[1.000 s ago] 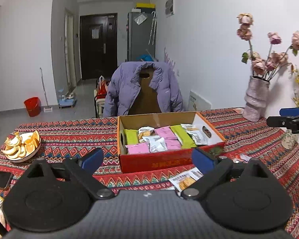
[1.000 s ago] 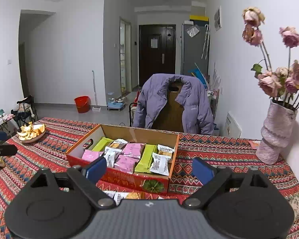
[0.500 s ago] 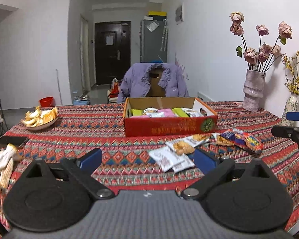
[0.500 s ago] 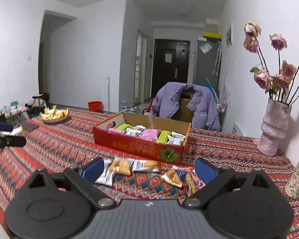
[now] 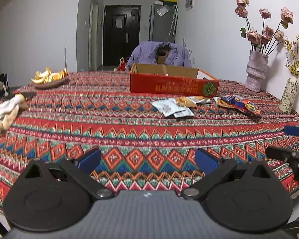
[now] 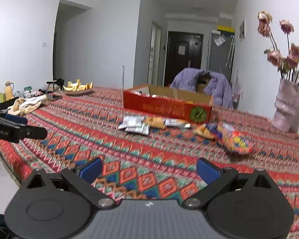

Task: Organize snacks
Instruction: 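Withdraw both grippers from the box toward the remaining snacks, then grasp a white sachet with the left gripper while the right gripper grasps a cracker packet, then carry the white sachet and cracker packet over the box with both grippers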

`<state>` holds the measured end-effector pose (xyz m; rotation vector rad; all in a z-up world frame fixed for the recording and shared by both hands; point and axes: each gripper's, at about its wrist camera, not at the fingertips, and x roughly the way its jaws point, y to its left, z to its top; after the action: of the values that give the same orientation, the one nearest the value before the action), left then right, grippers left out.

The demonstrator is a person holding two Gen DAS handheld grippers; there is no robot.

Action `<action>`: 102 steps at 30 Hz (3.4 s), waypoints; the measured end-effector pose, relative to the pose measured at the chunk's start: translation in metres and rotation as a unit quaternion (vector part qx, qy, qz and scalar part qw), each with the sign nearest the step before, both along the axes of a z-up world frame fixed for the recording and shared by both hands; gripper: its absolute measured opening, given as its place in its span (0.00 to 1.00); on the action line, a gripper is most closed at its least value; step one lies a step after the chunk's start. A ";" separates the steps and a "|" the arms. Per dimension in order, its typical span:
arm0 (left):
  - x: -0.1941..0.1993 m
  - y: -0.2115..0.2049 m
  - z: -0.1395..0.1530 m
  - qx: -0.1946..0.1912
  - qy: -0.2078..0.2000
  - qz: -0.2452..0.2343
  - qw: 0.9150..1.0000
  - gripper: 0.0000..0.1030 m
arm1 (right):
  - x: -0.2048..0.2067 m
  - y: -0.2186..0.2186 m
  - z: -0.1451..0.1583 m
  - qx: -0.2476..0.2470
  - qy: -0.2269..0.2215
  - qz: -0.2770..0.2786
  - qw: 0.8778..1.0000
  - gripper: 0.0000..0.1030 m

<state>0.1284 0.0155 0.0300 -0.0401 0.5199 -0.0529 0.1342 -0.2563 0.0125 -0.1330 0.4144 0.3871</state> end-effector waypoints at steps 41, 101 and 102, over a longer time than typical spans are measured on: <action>0.275 -0.017 -0.032 -0.055 0.114 -0.055 0.990 0.40 | 0.266 0.037 -0.009 0.063 0.105 -0.028 0.992 0.90; 0.100 -0.088 0.030 -0.041 0.057 -0.113 0.991 0.35 | 0.086 -0.023 0.003 0.103 0.085 -0.042 0.990 0.47; 0.106 -0.089 0.031 -0.041 0.059 -0.115 0.991 0.35 | 0.091 -0.024 0.004 0.104 0.086 -0.042 0.990 0.47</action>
<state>0.2339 -0.0734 0.0608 -0.0639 0.6383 -0.2983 0.2248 -0.2800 0.0163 0.1218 0.5440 0.3570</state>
